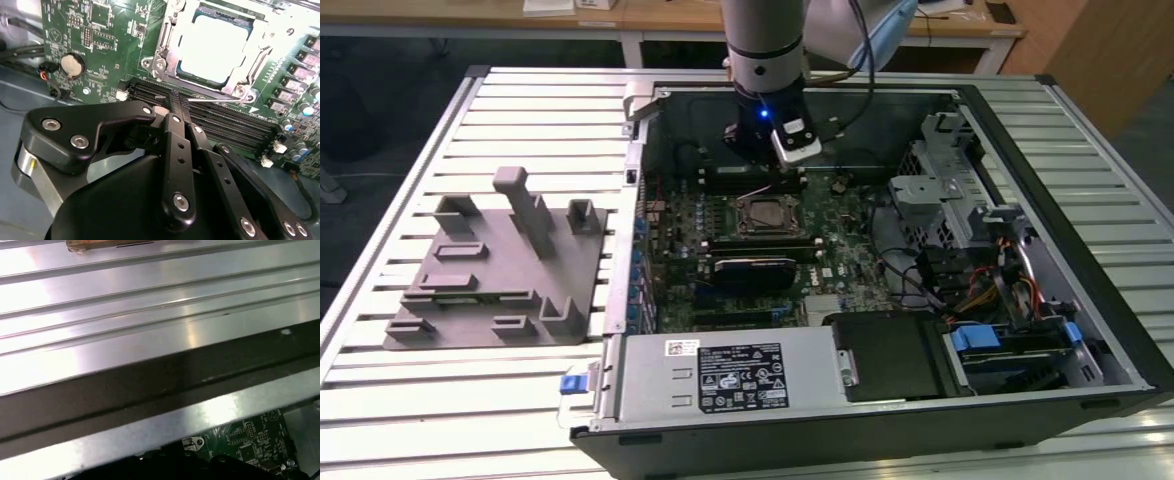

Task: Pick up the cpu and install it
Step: 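Install the first cpu locking lever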

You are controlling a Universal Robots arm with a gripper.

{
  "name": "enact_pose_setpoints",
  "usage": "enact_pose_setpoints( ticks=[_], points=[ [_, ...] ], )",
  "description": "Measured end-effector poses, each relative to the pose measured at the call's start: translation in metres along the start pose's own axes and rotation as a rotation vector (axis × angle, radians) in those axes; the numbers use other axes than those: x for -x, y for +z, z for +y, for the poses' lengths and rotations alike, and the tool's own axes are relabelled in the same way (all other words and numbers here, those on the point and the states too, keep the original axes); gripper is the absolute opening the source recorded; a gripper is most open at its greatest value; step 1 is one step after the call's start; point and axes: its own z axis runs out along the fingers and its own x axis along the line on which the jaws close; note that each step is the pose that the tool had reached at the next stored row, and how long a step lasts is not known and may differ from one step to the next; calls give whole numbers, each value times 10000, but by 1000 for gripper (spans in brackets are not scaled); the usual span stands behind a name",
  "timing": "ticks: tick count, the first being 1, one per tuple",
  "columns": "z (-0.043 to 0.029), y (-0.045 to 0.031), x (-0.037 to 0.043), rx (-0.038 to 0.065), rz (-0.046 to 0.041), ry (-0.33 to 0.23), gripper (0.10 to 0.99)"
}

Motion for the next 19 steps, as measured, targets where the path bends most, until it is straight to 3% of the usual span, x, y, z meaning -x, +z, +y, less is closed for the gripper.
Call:
enact_pose_setpoints(
  ticks=[3,11,19],
  points=[
    [-2,11,-2,29,28,-230,106],
    [-4,33,-4,19,9,-240,106],
    [-16,91,-24,-11,-201,-273,106]
  ],
)
